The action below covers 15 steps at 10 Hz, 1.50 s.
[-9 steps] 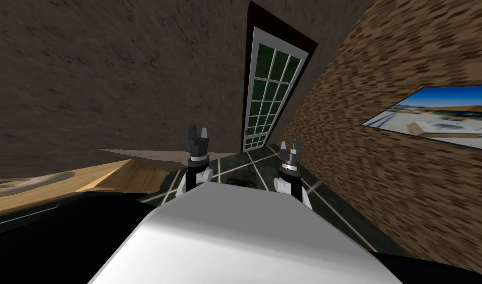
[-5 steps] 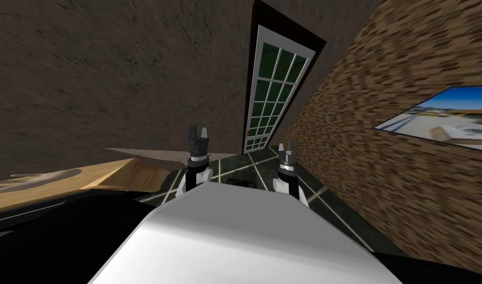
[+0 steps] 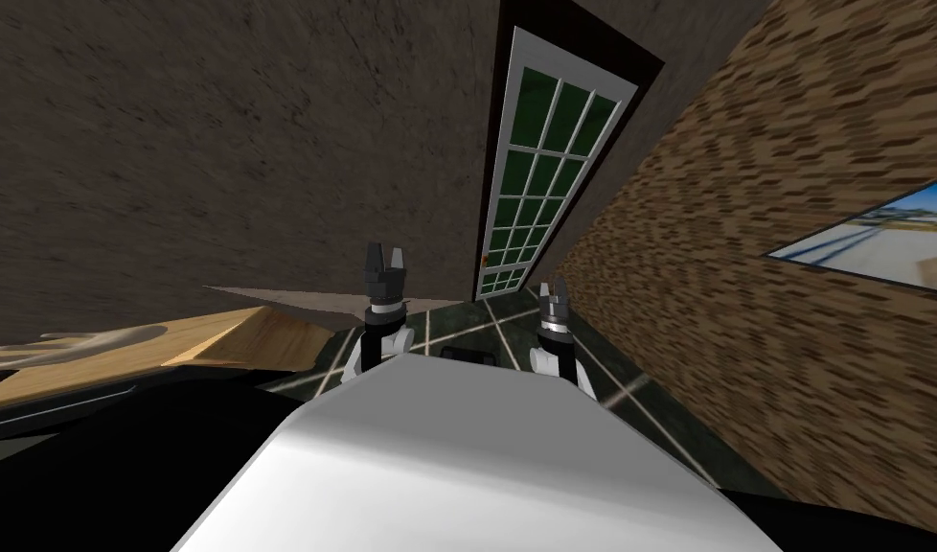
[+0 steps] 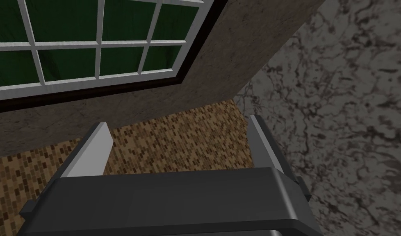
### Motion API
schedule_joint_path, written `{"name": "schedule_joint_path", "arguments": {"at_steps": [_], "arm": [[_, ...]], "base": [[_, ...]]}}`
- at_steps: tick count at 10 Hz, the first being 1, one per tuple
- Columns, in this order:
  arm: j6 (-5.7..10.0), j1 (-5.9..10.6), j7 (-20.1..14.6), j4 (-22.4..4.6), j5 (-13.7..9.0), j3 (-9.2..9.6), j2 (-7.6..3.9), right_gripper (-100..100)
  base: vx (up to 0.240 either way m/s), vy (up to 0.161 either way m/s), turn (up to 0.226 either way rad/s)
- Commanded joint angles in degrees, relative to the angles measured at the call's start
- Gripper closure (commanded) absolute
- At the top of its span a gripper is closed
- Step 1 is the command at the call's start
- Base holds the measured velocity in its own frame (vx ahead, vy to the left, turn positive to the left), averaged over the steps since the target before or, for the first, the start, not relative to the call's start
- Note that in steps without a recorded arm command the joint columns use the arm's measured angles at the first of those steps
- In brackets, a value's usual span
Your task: Pull the door open
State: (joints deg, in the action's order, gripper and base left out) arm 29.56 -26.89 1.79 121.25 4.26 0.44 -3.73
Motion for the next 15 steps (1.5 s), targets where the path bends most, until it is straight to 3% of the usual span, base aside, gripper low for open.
{"name": "schedule_joint_path", "arguments": {"at_steps": [1, 15], "arm": [[0.44, 0.13, 2.11, -1.4, -0.01, 0.07, -0.19, -100], [6.43, 1.44, 22.21, -17.92, -0.77, -0.24, -2.43, -100]], "base": [[0.074, 0.014, 0.077], [0.096, -0.001, 0.087]]}}
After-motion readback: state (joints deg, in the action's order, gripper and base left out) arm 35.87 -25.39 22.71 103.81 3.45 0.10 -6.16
